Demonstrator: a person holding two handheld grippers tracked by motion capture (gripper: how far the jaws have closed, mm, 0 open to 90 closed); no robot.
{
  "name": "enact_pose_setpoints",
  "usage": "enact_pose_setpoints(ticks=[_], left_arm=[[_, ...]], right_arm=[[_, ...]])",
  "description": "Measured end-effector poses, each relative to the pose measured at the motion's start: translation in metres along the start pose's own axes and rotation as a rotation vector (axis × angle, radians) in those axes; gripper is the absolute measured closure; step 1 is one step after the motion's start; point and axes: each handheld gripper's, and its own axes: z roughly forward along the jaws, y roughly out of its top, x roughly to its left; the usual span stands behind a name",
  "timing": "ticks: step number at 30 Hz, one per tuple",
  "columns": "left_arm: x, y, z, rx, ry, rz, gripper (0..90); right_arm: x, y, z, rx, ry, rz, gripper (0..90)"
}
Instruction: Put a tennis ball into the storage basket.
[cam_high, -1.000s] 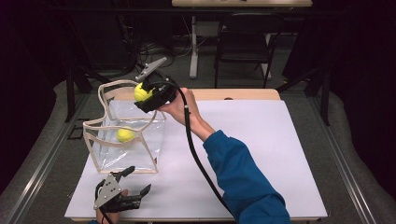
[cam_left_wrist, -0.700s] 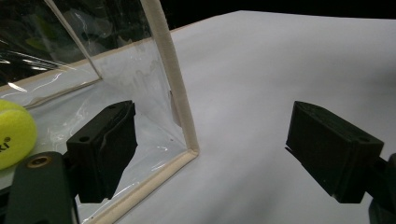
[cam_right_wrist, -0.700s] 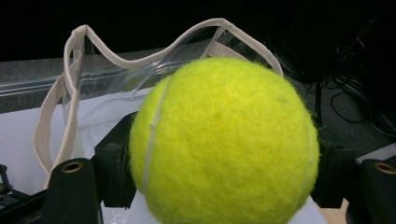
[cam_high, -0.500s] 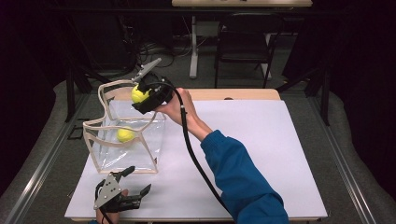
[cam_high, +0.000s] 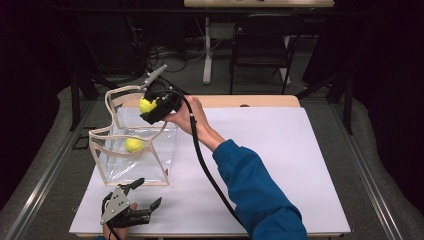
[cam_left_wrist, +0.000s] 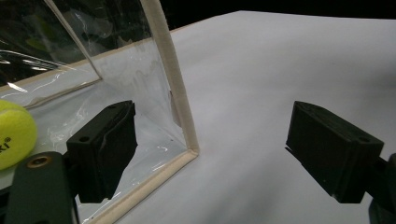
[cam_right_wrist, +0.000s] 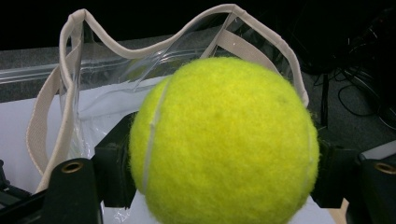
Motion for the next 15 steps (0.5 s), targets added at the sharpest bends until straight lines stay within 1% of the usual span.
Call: enact_pose_setpoints(ticks=[6,15], left_arm=[[0.0000,0.0001,-0.0001,-0.002,0.000,0.000,15.9],[0.0001,0.0002,-0.0004,-0.001,-0.001,0.001,15.9]], right_arm=[[0.0016,0.0003,0.0032,0.006,0.001,-0.003,25.8],[0.0028,0.0000,0.0092,0.031,0.004,-0.006,25.8]])
